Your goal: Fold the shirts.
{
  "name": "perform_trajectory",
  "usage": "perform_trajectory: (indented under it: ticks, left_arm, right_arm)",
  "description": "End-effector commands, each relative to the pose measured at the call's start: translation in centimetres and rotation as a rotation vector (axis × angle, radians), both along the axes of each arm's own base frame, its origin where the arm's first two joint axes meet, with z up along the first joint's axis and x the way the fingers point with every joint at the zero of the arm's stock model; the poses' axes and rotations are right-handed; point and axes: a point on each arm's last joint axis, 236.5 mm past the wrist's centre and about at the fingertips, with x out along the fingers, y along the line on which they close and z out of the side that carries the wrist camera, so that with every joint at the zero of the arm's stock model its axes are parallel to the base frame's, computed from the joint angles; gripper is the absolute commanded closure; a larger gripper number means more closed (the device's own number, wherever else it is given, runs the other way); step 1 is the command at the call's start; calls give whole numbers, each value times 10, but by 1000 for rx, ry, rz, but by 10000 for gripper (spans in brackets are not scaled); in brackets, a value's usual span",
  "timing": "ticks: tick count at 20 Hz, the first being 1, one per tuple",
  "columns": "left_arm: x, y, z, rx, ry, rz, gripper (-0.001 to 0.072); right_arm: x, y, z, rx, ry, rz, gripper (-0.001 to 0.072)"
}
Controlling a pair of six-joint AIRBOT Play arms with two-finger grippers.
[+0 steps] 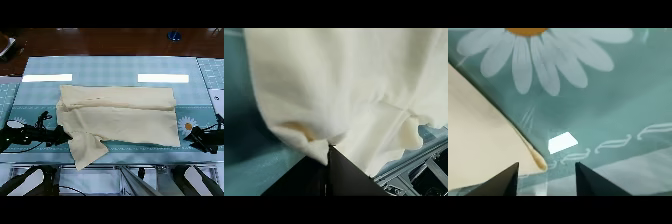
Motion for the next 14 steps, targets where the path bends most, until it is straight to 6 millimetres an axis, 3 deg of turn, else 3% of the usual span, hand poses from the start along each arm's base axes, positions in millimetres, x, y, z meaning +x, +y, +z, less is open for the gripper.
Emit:
perform_trajectory:
  ticks: [1, 9, 10, 12, 14]
  left_arm:
    - [2, -1, 0, -1, -7, 7, 683]
    - [6, 1, -1, 7, -16, 17, 683]
    - [6, 1, -1, 6, -16, 17, 683]
    - [18, 5, 5, 14, -47, 16, 682]
    - [47, 7, 32, -10, -121, 8, 683]
  right_arm:
    - [-21, 26, -8, 99, 106, 78, 297]
    - [28, 60, -41, 195, 40, 57, 302]
    - [38, 64, -42, 200, 11, 52, 376]
    - [65, 72, -26, 250, -92, 84, 691]
    - [94, 78, 6, 308, -200, 135, 692]
